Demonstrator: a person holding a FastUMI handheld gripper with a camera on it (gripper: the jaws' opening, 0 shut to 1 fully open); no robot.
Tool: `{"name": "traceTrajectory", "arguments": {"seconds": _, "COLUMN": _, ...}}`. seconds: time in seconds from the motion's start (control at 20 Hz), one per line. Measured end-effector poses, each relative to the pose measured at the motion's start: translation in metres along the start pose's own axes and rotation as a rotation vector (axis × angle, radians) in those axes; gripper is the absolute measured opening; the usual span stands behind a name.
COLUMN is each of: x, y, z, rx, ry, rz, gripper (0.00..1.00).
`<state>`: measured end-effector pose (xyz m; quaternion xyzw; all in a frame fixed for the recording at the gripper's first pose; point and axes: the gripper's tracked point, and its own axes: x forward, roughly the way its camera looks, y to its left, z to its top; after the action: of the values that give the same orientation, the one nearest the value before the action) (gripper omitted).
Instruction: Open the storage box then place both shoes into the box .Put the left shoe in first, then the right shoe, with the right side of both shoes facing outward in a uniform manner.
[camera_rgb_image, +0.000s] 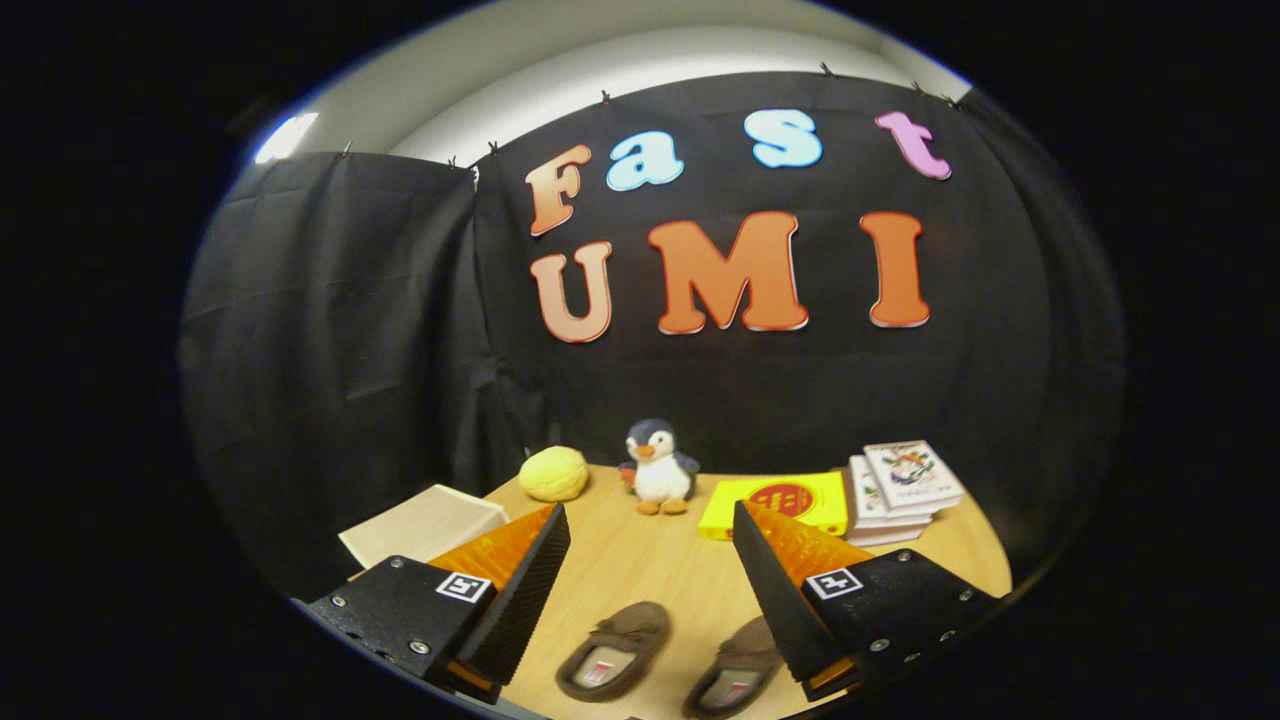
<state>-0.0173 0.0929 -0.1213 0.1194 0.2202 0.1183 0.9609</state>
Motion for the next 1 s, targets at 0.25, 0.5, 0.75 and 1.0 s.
{"name": "traceTrajectory", "arguments": {"seconds": 0.25, "x": 0.017, "y": 0.070, "z": -0.041, "rx": 0.189, "ry": 0.179, "rz": 0.235, "gripper": 0.97}}
{"name": "traceTrajectory", "arguments": {"seconds": 0.5, "x": 0.030, "y": 0.128, "z": -0.081, "rx": 0.306, "ry": 0.357, "rz": 0.369, "gripper": 0.95}}
{"name": "traceTrajectory", "arguments": {"seconds": 0.75, "x": 0.048, "y": 0.174, "z": -0.120, "rx": 0.363, "ry": 0.518, "rz": 0.450, "gripper": 0.95}}
{"name": "traceTrajectory", "arguments": {"seconds": 1.0, "x": 0.071, "y": 0.218, "z": -0.156, "rx": 0.472, "ry": 0.638, "rz": 0.509, "gripper": 0.95}}
